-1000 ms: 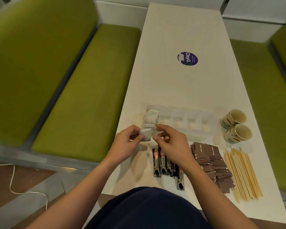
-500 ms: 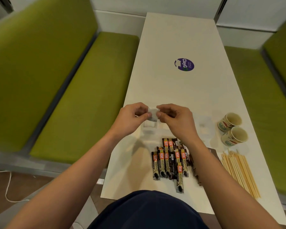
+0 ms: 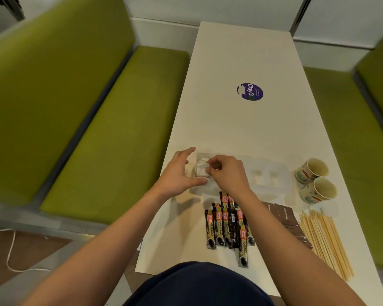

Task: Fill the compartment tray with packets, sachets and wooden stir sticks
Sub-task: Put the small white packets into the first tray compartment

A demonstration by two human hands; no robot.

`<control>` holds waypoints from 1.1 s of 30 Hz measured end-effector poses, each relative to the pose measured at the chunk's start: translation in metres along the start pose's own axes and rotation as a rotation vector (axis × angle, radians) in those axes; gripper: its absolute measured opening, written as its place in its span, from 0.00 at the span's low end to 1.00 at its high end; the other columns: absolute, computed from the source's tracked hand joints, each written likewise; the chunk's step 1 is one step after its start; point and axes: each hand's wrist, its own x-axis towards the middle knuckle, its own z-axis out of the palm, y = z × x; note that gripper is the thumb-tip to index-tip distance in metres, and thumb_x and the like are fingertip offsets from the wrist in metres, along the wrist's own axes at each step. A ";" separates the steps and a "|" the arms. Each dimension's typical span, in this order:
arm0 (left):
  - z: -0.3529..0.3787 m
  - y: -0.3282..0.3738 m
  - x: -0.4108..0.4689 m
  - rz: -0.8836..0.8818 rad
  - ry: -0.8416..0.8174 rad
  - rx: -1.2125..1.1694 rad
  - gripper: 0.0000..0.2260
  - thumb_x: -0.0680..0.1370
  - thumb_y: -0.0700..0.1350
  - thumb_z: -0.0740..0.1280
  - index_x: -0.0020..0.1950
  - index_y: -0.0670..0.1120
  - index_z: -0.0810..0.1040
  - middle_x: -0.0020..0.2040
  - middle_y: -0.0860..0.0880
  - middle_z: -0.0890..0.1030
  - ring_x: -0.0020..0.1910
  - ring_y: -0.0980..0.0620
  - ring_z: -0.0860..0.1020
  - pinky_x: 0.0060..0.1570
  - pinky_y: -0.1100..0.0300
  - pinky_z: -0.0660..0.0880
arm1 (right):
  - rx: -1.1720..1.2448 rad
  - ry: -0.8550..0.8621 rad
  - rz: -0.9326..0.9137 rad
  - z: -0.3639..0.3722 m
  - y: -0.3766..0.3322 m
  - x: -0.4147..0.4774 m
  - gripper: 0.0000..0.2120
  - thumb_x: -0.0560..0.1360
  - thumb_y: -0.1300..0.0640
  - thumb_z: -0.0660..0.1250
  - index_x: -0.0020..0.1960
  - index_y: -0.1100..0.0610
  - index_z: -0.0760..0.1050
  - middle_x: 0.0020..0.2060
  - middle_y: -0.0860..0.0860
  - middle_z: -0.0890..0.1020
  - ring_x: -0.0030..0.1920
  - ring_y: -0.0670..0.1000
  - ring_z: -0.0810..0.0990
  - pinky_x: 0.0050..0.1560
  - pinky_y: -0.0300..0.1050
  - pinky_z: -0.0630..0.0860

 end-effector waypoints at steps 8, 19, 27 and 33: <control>0.001 -0.001 0.012 0.014 -0.050 -0.028 0.40 0.69 0.51 0.81 0.77 0.51 0.67 0.72 0.53 0.71 0.63 0.55 0.76 0.59 0.49 0.79 | -0.112 0.097 -0.176 -0.003 0.005 -0.006 0.11 0.78 0.53 0.70 0.60 0.50 0.83 0.49 0.45 0.74 0.56 0.50 0.75 0.51 0.44 0.72; -0.002 0.000 0.015 -0.026 -0.048 -0.078 0.45 0.68 0.50 0.82 0.79 0.54 0.62 0.72 0.55 0.73 0.63 0.54 0.76 0.60 0.51 0.79 | -0.248 0.035 -0.188 -0.001 0.004 0.001 0.19 0.78 0.48 0.69 0.69 0.48 0.78 0.51 0.47 0.72 0.59 0.51 0.71 0.50 0.48 0.75; 0.000 0.000 0.016 -0.020 -0.029 -0.058 0.44 0.68 0.50 0.82 0.79 0.55 0.63 0.71 0.54 0.72 0.65 0.54 0.74 0.60 0.52 0.78 | -0.302 0.036 -0.194 0.004 0.006 0.000 0.11 0.80 0.47 0.68 0.57 0.49 0.85 0.46 0.47 0.71 0.54 0.52 0.72 0.52 0.52 0.74; -0.004 -0.003 0.016 -0.025 -0.050 -0.041 0.43 0.68 0.51 0.82 0.79 0.55 0.64 0.72 0.53 0.71 0.67 0.53 0.73 0.61 0.50 0.78 | -0.263 0.059 -0.212 0.002 0.009 -0.007 0.11 0.81 0.48 0.66 0.59 0.48 0.85 0.45 0.48 0.73 0.53 0.54 0.73 0.51 0.52 0.72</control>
